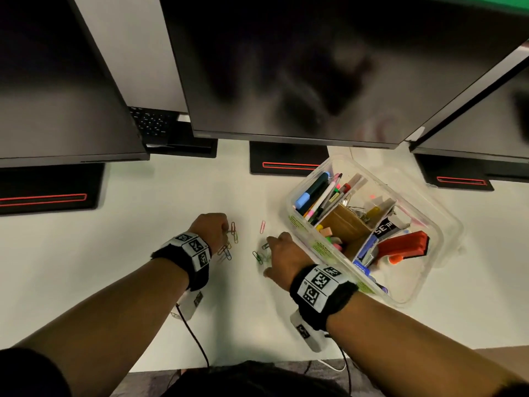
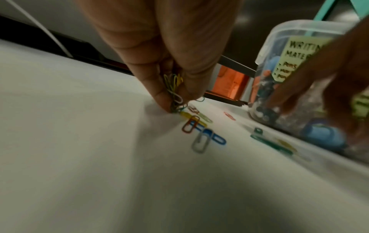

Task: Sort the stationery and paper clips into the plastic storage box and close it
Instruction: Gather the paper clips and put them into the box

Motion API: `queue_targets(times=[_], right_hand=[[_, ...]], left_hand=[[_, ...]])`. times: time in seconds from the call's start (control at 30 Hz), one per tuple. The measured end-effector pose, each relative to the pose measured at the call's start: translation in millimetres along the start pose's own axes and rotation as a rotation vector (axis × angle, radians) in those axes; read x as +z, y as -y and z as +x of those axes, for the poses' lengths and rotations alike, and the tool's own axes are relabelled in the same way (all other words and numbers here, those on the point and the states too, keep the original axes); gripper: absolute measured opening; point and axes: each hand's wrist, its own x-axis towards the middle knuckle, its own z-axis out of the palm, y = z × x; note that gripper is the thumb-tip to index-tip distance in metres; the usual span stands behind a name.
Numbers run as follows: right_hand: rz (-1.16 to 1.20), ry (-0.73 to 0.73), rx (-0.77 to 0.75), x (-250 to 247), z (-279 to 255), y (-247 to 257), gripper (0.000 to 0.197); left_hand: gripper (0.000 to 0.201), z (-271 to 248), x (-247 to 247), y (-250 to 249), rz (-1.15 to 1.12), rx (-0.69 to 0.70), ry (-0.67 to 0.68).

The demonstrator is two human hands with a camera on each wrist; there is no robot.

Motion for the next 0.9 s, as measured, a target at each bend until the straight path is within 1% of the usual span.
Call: queue_targets(times=[0.03,0.07,0.13,0.2,0.23,0.3,0.33,0.4,0.47,0.53,0.57,0.6,0.63,0.67,0.73,0.77,0.83,0.9], right_hand=[[0.052,0.038,0.055,7.2,11.0,-0.4,0.079],[0.101,0.048,0.107,11.9,19.7,0.8,0.088],[0.212,0.001,0.184,16.6,33.4,2.3,0.09],[0.343,-0.066,0.219,16.4,43.5,2.8,0.083],[0.392,-0.095,0.213,15.5,49.5,5.0,0.077],[0.457,-0.144,0.167,14.4,60.0,11.6,0.064],[0.467,-0.149,0.129,14.7,63.9,16.8,0.061],[0.446,-0.14,0.033,17.2,70.8,28.5,0.059],[0.442,-0.203,-0.015,17.8,75.5,35.9,0.052],[0.387,-0.332,0.026,17.8,78.0,38.3,0.05],[0.327,-0.343,0.048,19.6,78.8,40.2,0.056],[0.274,-0.3,0.06,22.9,78.3,42.1,0.066],[0.228,-0.22,0.046,27.1,77.8,45.4,0.077],[0.178,-0.142,0.007,32.2,76.9,49.5,0.085],[0.069,-0.051,-0.12,44.2,74.9,56.6,0.091],[0.011,-0.036,-0.188,49.2,74.4,57.0,0.088],[-0.081,-0.035,-0.319,53.6,71.3,55.7,0.075],[-0.142,-0.043,-0.401,54.1,67.4,50.7,0.062]], left_hand=[[0.02,-0.8,-0.8,1.9,-0.028,-0.015,-0.019],[0.02,-2.4,-2.0,4.2,-0.051,-0.029,-0.034],[0.021,-5.8,-3.0,7.8,-0.102,-0.061,-0.047],[0.019,-8.7,-2.9,10.2,-0.144,-0.089,-0.047],[0.018,-9.8,-2.6,12.8,-0.162,-0.1,-0.05],[0.017,-12.8,-3.7,15.3,-0.189,-0.128,-0.053],[0.018,-13.9,-5.1,15.6,-0.199,-0.141,-0.054],[0.018,-15.3,-10.0,17.8,-0.211,-0.16,-0.053],[0.018,-15.6,-16.7,21.3,-0.211,-0.171,-0.052],[0.018,-14.9,-22.2,26.6,-0.218,-0.179,-0.06],[0.017,-14.7,-24.8,30.0,-0.219,-0.188,-0.068],[0.017,-14.4,-26.5,32.7,-0.222,-0.198,-0.074],[0.017,-13.8,-28.5,35.1,-0.226,-0.205,-0.08],[0.016,-13.9,-30.0,37.2,-0.227,-0.209,-0.083],[0.016,-14.4,-33.0,40.5,-0.224,-0.211,-0.088],[0.016,-14.7,-34.3,41.6,-0.232,-0.216,-0.09],[0.016,-14.5,-36.8,43.2,-0.253,-0.227,-0.096],[0.016,-14.1,-39.5,41.8,-0.249,-0.222,-0.097]])
